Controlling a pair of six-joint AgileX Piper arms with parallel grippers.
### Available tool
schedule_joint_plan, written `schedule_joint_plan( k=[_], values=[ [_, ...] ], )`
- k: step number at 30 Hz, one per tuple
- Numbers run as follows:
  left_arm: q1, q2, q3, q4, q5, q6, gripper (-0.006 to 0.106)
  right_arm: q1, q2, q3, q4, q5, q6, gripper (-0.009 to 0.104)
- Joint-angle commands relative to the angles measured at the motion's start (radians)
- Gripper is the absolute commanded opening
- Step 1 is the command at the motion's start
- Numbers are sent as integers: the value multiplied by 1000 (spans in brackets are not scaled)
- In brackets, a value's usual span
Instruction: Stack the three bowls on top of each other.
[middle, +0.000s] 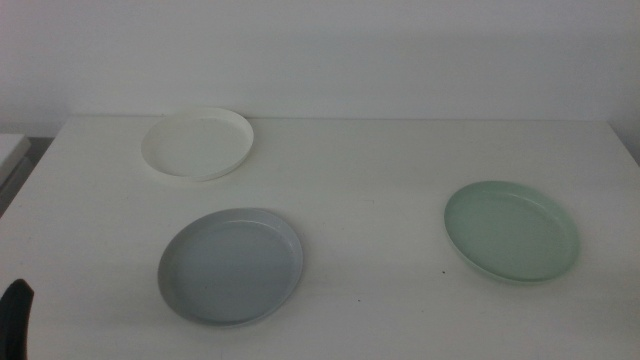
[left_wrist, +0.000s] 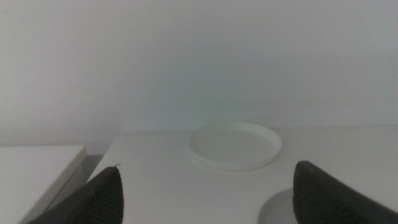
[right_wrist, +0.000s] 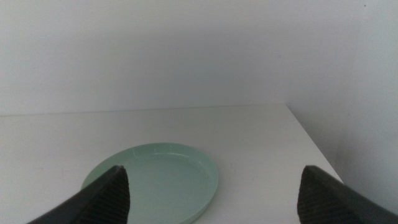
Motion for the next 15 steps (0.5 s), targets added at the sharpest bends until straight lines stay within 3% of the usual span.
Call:
schedule_joint_plan(
  k=[1,8,15],
  values=[
    [10,-3,-12,1,26,-8,94,3,-5,3,-9,-7,-4,93],
    [20,203,-362,-11,361,-8,94,3,-5,3,-9,-7,-4,93],
    [20,611,-852,-140,856,-8,94,3,-5,3,-9,-7,-4,93]
  ],
)
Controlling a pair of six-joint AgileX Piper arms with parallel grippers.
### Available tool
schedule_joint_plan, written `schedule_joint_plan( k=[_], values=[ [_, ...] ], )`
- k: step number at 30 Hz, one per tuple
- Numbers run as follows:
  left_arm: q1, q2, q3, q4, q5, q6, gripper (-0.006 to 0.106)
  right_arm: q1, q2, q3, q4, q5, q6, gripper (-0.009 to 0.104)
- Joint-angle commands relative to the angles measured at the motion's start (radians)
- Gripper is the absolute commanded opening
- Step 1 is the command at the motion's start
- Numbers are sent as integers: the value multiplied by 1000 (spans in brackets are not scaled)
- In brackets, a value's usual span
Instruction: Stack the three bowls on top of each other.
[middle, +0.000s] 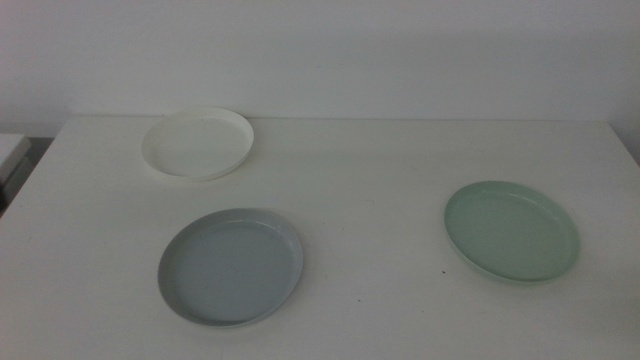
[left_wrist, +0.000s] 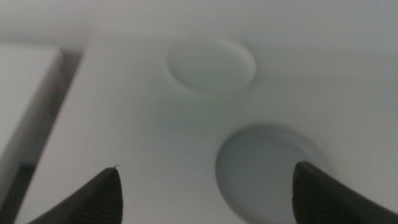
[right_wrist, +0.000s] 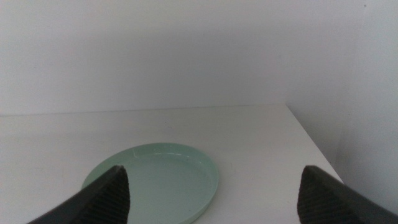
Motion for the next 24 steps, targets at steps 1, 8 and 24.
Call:
schedule_joint_plan(
  k=[1,8,24],
  values=[
    [2,117,-123,-25,145,-8,94,3,-5,3,-9,-7,-4,93],
    [2,400,-273,-78,230,-8,94,3,-5,3,-9,-7,-4,93],
    [-5,851,-282,-142,146,74,94,3,-5,3,-9,-7,-4,93]
  ],
)
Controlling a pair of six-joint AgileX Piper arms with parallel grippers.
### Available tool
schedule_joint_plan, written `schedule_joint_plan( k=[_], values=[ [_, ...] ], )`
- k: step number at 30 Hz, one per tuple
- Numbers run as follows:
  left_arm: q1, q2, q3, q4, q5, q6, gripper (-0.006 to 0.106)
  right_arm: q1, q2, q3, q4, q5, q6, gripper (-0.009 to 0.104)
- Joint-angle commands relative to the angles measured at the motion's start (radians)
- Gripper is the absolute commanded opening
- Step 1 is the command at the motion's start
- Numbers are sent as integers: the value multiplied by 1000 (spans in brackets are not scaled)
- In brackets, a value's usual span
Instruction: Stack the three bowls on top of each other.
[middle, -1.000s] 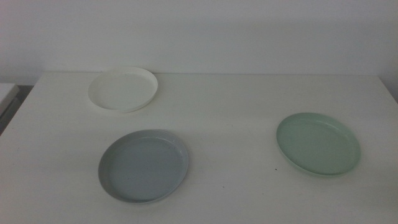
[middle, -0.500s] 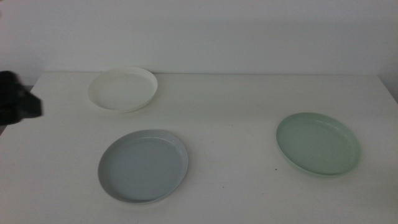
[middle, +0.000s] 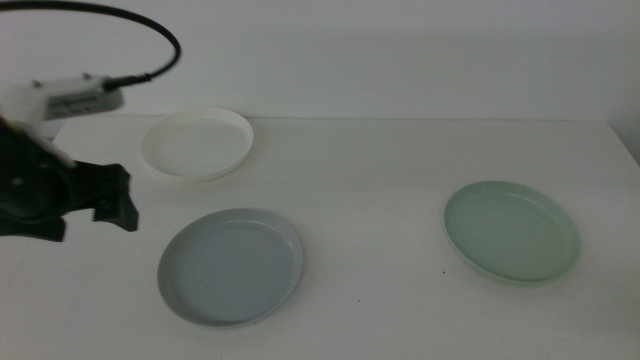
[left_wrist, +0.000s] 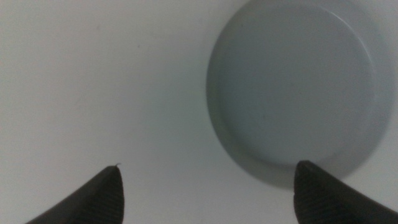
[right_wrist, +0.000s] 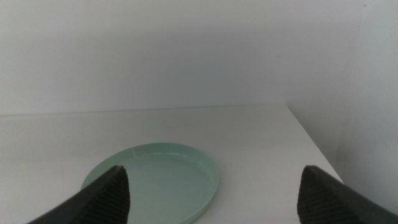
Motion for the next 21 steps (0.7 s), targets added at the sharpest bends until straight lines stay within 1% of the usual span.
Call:
schedule_joint_plan(
  k=[1,3,6,9,17,21],
  values=[
    [-16,59,-10,-13,-56,21,94,3,-5,3,-9,-7,-4,93],
    [-39,105,-10,10,-95,35,94,3,-5,3,-9,-7,-4,93],
    [-81,174,-10,37,-134,5,94,3,-5,3,-9,-7,-4,93],
    [-100,244,-10,34,-166,3,94,3,-5,3,-9,-7,-4,93],
    [-102,386,-10,15,-227,5,94,3,-5,3,-9,-7,-4,93],
    [-102,434,-10,15,-253,5,91,3,-5,3,-9,-7,-4,93]
  ],
)
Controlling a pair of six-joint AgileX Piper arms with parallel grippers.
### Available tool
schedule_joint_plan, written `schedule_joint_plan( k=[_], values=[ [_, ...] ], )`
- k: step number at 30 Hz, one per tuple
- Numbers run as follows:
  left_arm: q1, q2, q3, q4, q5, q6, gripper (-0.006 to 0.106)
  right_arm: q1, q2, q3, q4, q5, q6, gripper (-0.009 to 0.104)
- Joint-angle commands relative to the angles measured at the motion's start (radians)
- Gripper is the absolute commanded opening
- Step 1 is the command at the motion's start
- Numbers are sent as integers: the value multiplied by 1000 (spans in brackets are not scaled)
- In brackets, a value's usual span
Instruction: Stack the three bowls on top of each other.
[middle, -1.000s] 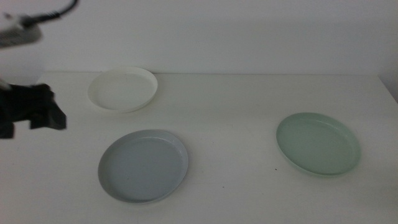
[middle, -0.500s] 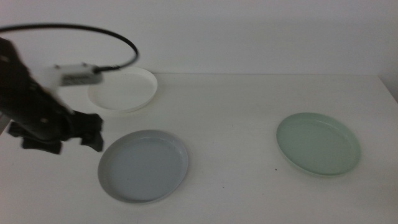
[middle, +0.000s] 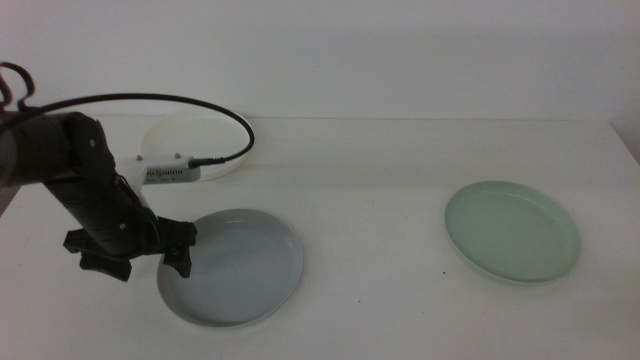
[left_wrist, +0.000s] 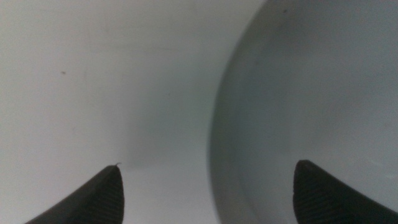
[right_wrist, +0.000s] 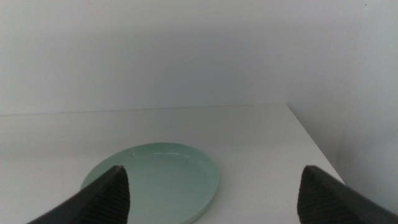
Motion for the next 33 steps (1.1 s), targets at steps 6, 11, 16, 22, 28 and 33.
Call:
schedule_joint_plan(
  k=[6,11,16,22,28,33],
  values=[
    [-4,55,-10,-4,-32,-3,85,3,-5,3,-9,-7,-4,93],
    [-4,57,-10,-4,-54,-1,70,3,-5,3,-9,-7,-4,93],
    [-4,57,-10,-15,-55,-1,32,3,-5,3,-9,-7,-4,93],
    [-4,2,-14,-43,-9,-1,-2,3,-5,3,-9,-7,-4,93],
    [-21,-105,-146,-71,91,-1,-2,3,-5,3,-9,-7,-4,93],
    [-84,-64,-333,-82,165,-1,-2,3,-5,3,-9,-7,-4,93]
  ],
)
